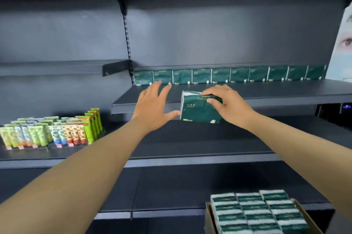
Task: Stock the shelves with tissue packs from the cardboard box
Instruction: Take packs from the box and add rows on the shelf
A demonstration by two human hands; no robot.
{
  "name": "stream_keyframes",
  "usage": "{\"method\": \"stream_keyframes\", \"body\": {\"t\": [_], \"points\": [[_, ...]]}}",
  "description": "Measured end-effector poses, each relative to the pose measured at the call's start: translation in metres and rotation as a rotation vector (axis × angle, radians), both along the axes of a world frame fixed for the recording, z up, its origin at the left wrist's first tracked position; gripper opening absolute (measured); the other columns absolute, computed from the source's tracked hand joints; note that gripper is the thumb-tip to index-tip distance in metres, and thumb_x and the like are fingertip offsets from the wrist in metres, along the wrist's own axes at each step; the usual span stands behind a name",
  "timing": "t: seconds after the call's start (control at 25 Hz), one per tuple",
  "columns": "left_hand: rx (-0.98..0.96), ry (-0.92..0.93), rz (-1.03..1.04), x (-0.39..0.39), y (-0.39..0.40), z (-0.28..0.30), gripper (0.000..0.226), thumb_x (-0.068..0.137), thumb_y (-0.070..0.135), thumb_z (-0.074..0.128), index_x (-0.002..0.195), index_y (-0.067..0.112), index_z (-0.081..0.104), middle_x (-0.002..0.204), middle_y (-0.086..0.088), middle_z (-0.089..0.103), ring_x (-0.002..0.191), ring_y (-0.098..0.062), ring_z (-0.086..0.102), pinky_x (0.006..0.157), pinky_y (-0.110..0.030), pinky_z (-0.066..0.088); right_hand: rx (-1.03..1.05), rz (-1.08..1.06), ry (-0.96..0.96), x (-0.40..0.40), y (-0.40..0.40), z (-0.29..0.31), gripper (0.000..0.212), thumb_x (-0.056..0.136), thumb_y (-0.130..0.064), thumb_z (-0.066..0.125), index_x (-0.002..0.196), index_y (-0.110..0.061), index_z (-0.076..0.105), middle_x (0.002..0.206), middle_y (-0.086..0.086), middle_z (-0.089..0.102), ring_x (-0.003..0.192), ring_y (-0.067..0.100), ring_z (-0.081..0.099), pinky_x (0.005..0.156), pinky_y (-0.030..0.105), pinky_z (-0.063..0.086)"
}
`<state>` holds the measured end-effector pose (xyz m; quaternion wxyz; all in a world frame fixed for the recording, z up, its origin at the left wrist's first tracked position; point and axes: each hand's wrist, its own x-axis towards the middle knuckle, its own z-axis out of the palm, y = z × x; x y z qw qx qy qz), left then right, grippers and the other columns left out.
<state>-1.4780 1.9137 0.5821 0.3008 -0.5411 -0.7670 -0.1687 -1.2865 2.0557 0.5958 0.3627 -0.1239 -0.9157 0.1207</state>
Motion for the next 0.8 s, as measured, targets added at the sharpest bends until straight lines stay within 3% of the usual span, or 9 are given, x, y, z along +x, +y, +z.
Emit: {"method": "stream_keyframes", "body": {"t": [0.16, 0.36, 0.52, 0.8], "points": [[0.026, 0.014, 0.048, -0.069, -0.001, 0.026, 0.088, 0.081, 0.067, 0.051, 0.149, 0.018, 0.022, 0.151, -0.012, 0.025, 0.140, -0.026, 0.020, 0.112, -0.039, 0.018, 0.049, 0.018, 0.031, -0.080, -0.003, 0.030, 0.024, 0.094, -0.010, 0.052, 0.114, -0.018, 0.063, 0.108, -0.003, 0.062, 0.108, 0.017, 0.046, 0.097, 0.023, 0.031], [-0.048, -0.017, 0.161, -0.172, 0.042, 0.016, 0.089, 0.081, 0.072, 0.045, 0.147, 0.017, 0.022, 0.146, -0.009, 0.031, 0.137, -0.025, 0.025, 0.111, -0.038, 0.024, 0.047, 0.058, 0.064, -0.199, 0.039, 0.031, 0.024, 0.094, -0.011, 0.051, 0.115, -0.018, 0.063, 0.105, -0.005, 0.060, 0.105, 0.014, 0.042, 0.087, 0.016, 0.027], [-0.121, -0.075, 0.248, -0.260, 0.101, 0.006, 0.088, 0.081, 0.072, 0.045, 0.147, 0.017, 0.023, 0.145, -0.008, 0.032, 0.137, -0.024, 0.025, 0.110, -0.037, 0.023, 0.023, 0.084, 0.056, -0.305, 0.100, 0.018, 0.023, 0.094, -0.012, 0.052, 0.114, -0.019, 0.063, 0.105, -0.007, 0.059, 0.104, 0.009, 0.039, 0.090, 0.019, 0.029], [-0.085, -0.233, 0.390, -0.374, 0.173, -0.007, 0.088, 0.081, 0.074, 0.042, 0.146, 0.016, 0.024, 0.144, -0.009, 0.033, 0.135, -0.026, 0.027, 0.110, -0.039, 0.025, -0.002, 0.078, 0.084, -0.449, 0.172, 0.005, 0.022, 0.093, -0.011, 0.053, 0.112, -0.016, 0.064, 0.110, -0.001, 0.064, 0.109, 0.018, 0.046, 0.092, 0.027, 0.035]]}}
